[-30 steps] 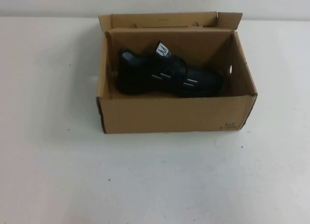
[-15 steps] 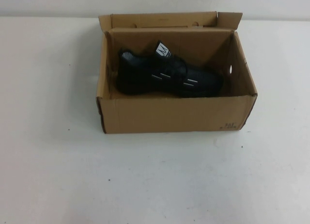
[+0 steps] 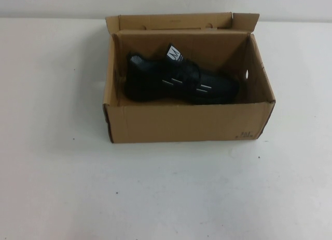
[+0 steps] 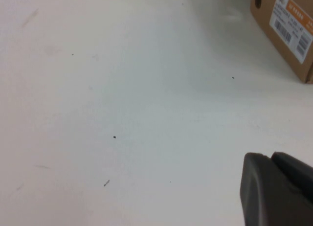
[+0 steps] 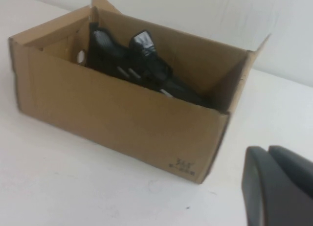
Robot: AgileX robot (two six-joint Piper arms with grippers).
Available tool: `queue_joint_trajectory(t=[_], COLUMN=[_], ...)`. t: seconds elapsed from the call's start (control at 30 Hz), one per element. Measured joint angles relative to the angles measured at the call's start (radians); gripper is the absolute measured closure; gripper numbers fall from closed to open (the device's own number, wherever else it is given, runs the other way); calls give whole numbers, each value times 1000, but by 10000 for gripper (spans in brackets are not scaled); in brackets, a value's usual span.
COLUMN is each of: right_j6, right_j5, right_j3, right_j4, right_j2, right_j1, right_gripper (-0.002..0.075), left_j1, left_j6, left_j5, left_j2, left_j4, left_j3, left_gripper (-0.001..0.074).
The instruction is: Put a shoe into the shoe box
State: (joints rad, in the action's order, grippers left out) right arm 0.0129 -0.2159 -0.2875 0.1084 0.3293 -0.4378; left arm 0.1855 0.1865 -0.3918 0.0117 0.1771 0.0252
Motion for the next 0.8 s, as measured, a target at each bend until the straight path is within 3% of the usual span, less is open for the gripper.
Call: queue_joint_trajectory(t=[0.53, 0.67, 0.8], right_j6=[0, -3, -13], right_j5=[-2, -4, -49], right_j3=[0, 0, 0], right_j4=[0, -4, -119], right_j2=[-143, -198, -245], right_j1=[327, 371, 400], right_gripper=[742, 742, 742], left_j1=[0, 0, 0], left_j6=[0, 0, 0], left_j5=[-1, -1, -1], left_j2=[0, 0, 0], left_j4=[4, 4, 4], left_j3=[0, 0, 0], left_gripper=[736, 736, 736])
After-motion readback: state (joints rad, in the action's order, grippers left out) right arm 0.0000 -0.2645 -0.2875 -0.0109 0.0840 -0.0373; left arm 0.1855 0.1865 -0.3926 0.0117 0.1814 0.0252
